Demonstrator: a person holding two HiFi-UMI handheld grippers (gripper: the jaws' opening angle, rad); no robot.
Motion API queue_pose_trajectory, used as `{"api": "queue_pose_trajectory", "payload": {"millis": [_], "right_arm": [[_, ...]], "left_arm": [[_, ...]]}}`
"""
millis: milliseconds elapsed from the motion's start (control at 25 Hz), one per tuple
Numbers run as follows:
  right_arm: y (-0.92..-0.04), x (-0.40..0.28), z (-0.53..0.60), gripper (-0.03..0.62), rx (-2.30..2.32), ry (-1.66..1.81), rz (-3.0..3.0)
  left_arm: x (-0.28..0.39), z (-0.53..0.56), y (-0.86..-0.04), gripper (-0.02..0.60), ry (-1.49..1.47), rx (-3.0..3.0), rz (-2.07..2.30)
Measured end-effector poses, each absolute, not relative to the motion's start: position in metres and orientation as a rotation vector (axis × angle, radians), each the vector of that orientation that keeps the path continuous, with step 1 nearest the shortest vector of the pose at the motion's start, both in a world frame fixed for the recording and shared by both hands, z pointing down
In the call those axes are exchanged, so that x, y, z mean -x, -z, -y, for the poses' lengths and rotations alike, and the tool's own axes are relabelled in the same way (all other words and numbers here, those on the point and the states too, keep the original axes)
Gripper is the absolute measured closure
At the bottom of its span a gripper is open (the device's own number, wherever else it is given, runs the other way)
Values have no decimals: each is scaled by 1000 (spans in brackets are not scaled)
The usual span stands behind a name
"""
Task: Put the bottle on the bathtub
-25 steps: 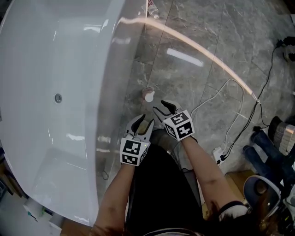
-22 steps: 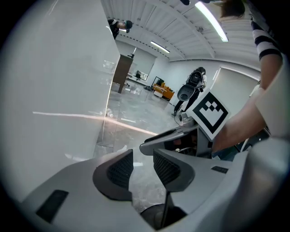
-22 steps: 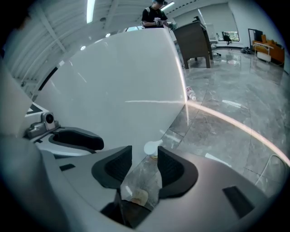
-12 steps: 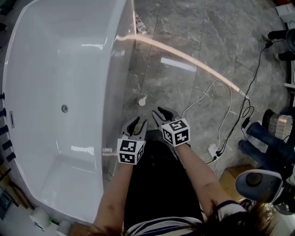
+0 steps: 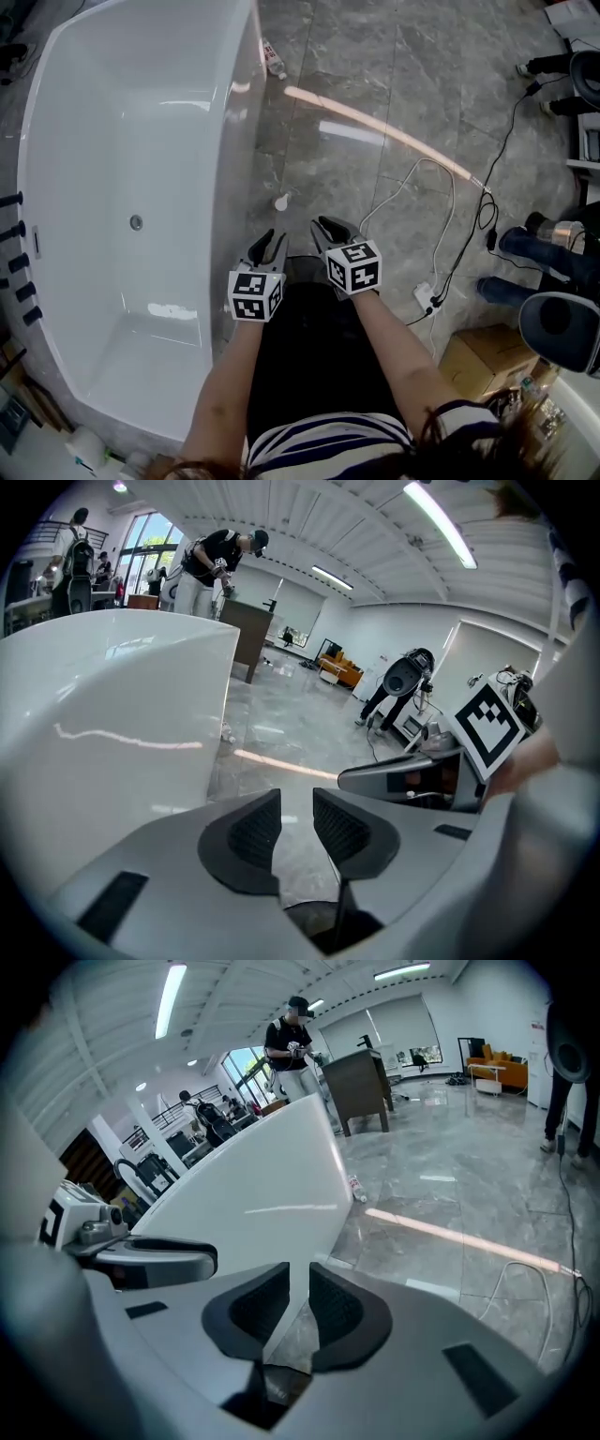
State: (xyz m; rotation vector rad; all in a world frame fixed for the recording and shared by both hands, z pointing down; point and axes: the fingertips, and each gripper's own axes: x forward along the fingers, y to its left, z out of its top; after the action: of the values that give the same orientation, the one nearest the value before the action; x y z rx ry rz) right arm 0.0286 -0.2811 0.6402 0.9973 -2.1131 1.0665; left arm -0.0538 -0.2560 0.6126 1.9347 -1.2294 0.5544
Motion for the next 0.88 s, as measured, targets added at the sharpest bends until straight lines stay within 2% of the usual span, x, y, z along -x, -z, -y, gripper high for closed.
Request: {"api": "queue_pose_trajectory", "payload": {"millis": [280,880], "right_arm": [[-623,-29,282,545,-1028,-1047,2108],[-612,-31,284,568,-1019,-1046,2073]], "left_arm": [[53,257,-600,497,-589,-1941,1231],[61,264,-590,503,-580,-1890,1259]]}}
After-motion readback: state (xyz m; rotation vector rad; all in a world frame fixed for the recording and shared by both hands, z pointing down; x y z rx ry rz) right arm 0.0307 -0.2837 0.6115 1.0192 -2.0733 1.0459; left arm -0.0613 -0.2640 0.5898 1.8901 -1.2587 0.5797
